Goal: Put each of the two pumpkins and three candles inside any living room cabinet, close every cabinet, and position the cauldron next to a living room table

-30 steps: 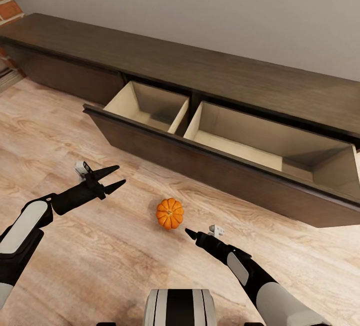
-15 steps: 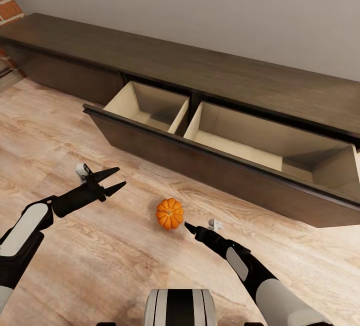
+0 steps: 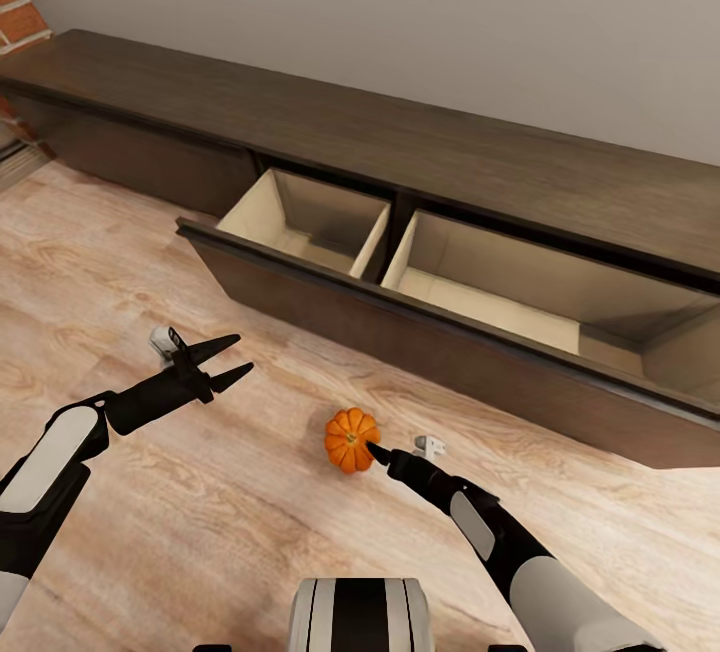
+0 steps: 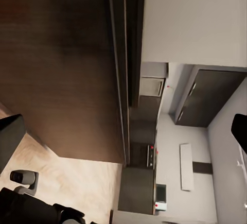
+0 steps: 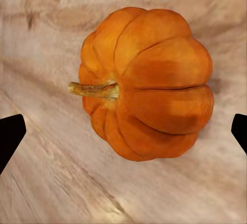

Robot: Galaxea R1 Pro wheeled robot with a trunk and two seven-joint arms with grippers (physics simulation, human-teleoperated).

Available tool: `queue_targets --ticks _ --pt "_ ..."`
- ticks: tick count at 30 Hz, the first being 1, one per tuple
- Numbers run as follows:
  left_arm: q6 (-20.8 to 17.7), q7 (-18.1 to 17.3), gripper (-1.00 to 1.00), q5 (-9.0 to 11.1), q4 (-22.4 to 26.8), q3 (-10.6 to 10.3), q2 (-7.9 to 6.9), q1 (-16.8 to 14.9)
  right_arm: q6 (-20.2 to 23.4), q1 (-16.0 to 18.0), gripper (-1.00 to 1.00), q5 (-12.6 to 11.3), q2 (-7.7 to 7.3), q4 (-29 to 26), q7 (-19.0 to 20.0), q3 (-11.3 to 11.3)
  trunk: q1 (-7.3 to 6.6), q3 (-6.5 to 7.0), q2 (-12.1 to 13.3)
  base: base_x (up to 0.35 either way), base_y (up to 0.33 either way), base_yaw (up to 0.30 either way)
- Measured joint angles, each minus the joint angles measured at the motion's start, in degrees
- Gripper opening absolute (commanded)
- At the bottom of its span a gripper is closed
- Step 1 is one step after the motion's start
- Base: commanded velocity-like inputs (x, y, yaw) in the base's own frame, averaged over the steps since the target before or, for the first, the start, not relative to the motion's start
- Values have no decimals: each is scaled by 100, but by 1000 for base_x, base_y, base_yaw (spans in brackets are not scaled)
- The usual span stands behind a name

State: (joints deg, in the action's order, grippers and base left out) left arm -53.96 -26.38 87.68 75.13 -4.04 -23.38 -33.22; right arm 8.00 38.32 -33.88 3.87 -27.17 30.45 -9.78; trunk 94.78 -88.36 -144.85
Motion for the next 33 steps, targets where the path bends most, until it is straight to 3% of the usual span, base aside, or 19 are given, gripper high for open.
queue_targets --ticks 25,33 --pt "0 -8 100 20 -31 0 0 0 -8 0 100 -5 -11 16 -26 -7 0 0 0 108 11 0" --pt "1 3 100 18 -17 0 0 0 -8 0 100 2 3 54 -59 -11 21 -177 -10 1 0 0"
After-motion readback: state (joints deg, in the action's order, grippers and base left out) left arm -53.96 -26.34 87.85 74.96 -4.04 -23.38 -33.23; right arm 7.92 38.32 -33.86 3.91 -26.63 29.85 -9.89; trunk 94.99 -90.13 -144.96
